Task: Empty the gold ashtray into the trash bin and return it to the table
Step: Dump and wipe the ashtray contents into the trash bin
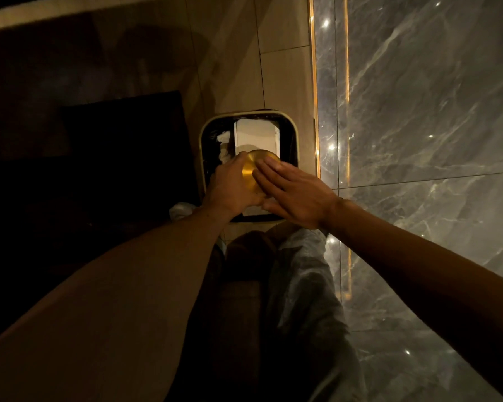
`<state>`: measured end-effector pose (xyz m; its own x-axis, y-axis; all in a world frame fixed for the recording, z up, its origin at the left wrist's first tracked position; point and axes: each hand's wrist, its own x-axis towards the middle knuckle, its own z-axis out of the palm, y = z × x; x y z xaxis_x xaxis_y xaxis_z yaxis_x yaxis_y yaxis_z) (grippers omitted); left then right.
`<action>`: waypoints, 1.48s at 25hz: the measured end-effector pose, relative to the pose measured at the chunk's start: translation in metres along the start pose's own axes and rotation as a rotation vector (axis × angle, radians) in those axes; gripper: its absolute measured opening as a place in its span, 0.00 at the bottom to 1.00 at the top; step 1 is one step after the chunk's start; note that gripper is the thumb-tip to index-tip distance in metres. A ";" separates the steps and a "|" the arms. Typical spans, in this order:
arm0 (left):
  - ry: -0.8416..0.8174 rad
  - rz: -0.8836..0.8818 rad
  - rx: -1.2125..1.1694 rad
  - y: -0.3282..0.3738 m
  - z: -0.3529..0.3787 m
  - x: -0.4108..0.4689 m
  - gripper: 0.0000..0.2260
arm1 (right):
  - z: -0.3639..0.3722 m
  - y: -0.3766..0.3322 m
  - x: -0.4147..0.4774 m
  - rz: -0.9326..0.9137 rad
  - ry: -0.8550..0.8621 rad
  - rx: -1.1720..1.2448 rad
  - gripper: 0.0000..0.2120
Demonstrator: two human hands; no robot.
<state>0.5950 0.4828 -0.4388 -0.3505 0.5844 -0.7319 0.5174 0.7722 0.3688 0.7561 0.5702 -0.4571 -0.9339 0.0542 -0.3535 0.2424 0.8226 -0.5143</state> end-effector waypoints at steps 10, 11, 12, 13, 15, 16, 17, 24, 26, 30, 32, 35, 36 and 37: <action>0.010 -0.039 -0.021 0.000 0.000 -0.003 0.45 | 0.002 -0.005 -0.001 0.076 0.060 0.083 0.33; 0.002 -0.049 0.009 0.000 -0.001 -0.003 0.48 | 0.003 -0.006 -0.001 0.066 0.042 0.087 0.34; -0.007 -0.060 0.024 0.001 -0.001 -0.004 0.49 | 0.003 -0.006 -0.002 0.058 0.026 0.089 0.34; -0.005 -0.056 0.011 0.001 0.000 -0.004 0.48 | 0.005 -0.006 -0.004 0.064 0.030 0.083 0.33; -0.006 -0.045 -0.025 0.002 0.000 -0.004 0.45 | 0.008 -0.006 -0.004 0.088 0.052 0.077 0.31; -0.009 -0.037 -0.010 0.003 0.001 -0.005 0.45 | 0.009 -0.008 -0.004 0.076 0.040 0.072 0.32; -0.014 -0.034 0.008 0.002 0.003 -0.005 0.45 | 0.012 -0.009 -0.003 0.056 0.012 0.067 0.33; 0.018 -0.022 -0.053 -0.001 0.009 -0.011 0.36 | 0.014 -0.021 -0.005 0.048 0.046 0.133 0.32; 0.029 -0.022 -0.089 0.002 0.008 -0.011 0.31 | 0.015 -0.021 -0.006 0.093 0.089 0.133 0.31; 0.024 -0.032 -0.027 0.003 0.008 -0.006 0.40 | 0.012 -0.022 -0.005 0.106 0.071 0.115 0.32; 0.041 -0.045 -0.052 0.003 0.008 -0.006 0.37 | 0.014 -0.020 -0.006 0.122 0.100 0.108 0.31; 0.043 -0.056 -0.011 0.002 0.008 -0.005 0.41 | 0.012 -0.020 -0.002 0.082 0.062 0.109 0.32; 0.054 -0.055 -0.028 0.004 0.006 -0.005 0.39 | 0.013 -0.020 -0.002 0.100 0.066 0.111 0.31; 0.062 -0.044 -0.050 0.004 0.006 -0.004 0.36 | 0.014 -0.020 -0.002 0.115 0.092 0.115 0.31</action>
<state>0.6030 0.4824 -0.4375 -0.4205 0.5624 -0.7120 0.4616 0.8082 0.3658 0.7574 0.5455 -0.4574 -0.9170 0.1998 -0.3452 0.3726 0.7380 -0.5626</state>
